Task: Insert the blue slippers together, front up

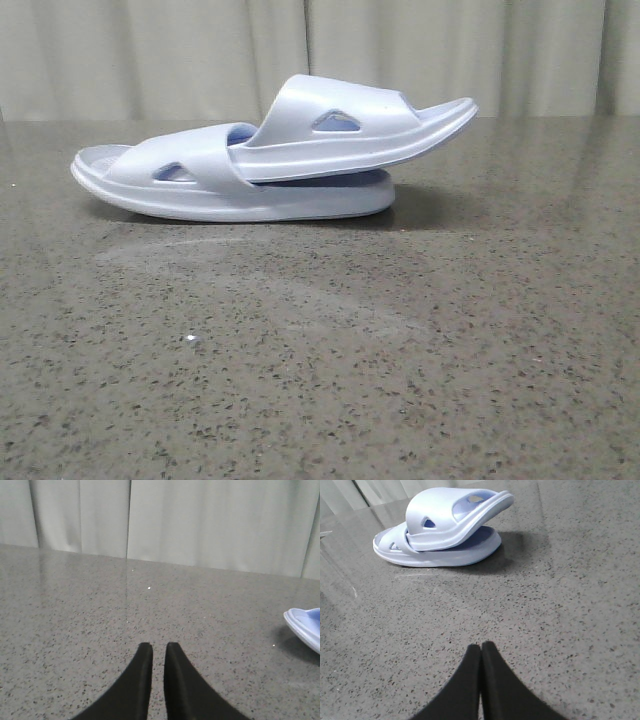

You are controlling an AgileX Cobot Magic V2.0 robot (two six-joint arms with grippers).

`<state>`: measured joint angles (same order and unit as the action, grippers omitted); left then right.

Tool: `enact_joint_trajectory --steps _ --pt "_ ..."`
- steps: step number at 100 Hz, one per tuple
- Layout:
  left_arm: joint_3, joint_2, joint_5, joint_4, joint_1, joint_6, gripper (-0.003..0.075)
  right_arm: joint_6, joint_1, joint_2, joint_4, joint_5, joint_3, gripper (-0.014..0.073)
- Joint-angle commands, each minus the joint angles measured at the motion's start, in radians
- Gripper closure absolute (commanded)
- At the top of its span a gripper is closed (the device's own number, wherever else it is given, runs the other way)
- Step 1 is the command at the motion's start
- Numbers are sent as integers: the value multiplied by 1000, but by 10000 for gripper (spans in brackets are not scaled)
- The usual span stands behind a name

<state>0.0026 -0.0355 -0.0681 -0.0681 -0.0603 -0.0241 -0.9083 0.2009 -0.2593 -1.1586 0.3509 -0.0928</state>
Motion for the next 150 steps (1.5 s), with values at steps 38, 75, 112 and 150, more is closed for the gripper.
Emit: enact_joint_trajectory --steps 38,75,112,150 --pt "9 68 -57 1 -28 -16 705 -3 0 -8 -30 -29 -27 683" --pt "9 68 -57 1 -28 -16 705 -3 0 -8 -30 -29 -27 683" --pt "9 68 -57 1 -28 -16 705 -3 0 -8 -30 -29 -27 683" --pt "9 68 -57 1 -28 -16 705 -3 0 -8 10 -97 -29 683"
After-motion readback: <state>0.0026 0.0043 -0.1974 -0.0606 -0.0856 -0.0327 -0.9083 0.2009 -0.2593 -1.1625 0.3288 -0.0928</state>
